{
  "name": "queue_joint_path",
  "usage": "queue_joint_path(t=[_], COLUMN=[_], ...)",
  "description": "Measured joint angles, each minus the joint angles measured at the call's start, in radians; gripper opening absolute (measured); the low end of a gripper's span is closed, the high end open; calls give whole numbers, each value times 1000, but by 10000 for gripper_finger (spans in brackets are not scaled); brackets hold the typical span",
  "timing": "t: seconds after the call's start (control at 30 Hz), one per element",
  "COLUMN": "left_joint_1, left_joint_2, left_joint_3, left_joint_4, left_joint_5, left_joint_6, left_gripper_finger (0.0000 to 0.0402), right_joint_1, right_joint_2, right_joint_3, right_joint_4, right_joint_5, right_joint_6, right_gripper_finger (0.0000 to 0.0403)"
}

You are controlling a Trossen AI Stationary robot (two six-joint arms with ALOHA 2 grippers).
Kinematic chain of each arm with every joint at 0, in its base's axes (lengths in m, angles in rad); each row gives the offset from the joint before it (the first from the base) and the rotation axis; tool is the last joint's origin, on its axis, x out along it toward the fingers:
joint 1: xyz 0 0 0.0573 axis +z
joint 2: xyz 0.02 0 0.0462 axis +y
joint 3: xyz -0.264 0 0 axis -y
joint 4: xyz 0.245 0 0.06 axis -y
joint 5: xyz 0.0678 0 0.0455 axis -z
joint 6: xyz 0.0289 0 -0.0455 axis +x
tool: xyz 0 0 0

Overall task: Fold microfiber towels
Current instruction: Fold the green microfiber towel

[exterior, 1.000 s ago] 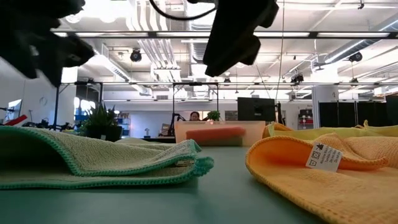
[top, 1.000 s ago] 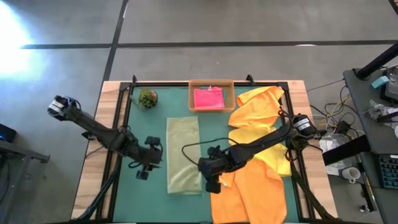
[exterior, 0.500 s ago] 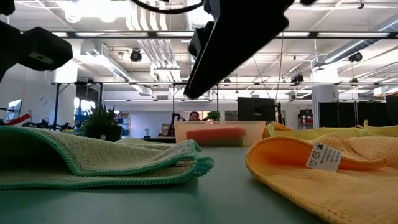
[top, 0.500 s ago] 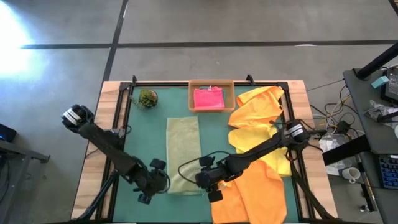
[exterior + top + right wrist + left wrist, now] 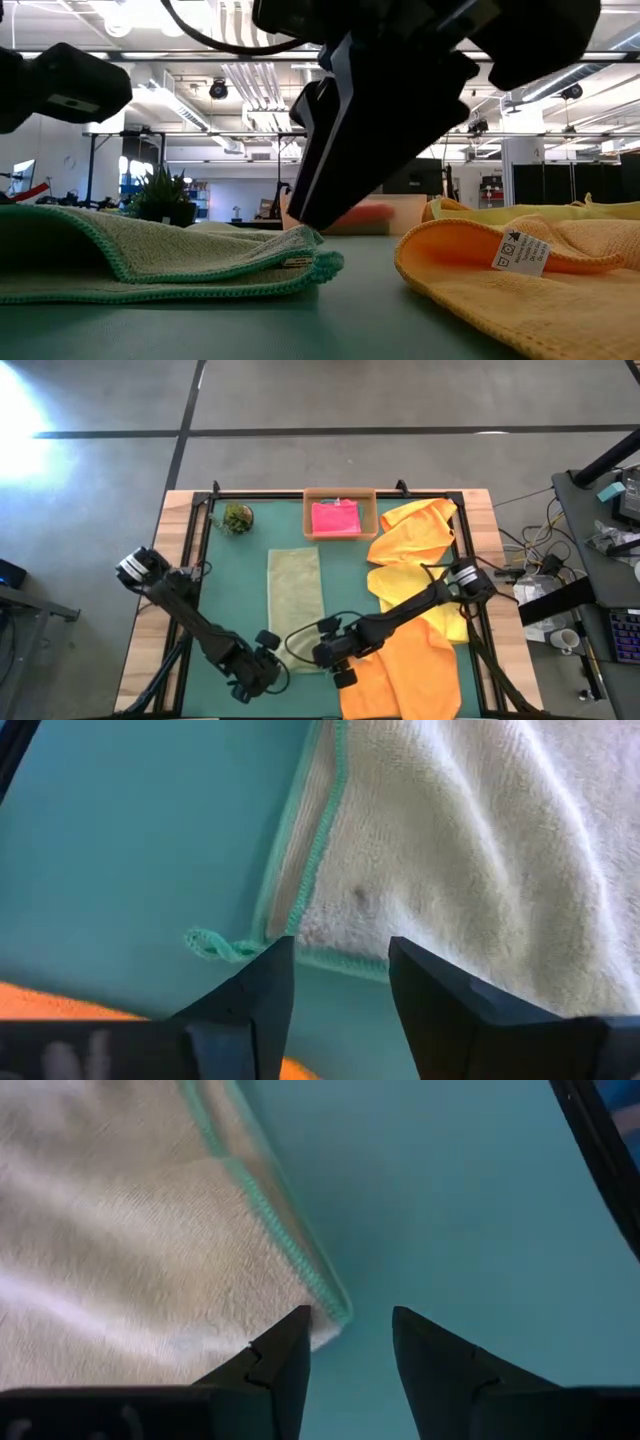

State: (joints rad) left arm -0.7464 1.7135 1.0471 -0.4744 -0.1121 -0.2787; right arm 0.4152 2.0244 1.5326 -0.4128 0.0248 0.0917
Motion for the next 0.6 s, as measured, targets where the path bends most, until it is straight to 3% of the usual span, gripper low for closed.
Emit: queue_joint_path(t=[0.23,0.6], left_joint_1=[0,0], left_joint_2=[77,84], left_joint_3=[8,9], left_joint_4=[-3,1], left_joint_5=[-2,-4], left_joint_6=[23,22], left_gripper_finger=[128,128], right_joint_1=[19,32], right_joint_2=[15,83], right_joint_3=[0,3], right_joint_4=[63,93], right_joint_5=[-29,-2], right_joint_6=[1,-10], right_gripper_finger=[149,148])
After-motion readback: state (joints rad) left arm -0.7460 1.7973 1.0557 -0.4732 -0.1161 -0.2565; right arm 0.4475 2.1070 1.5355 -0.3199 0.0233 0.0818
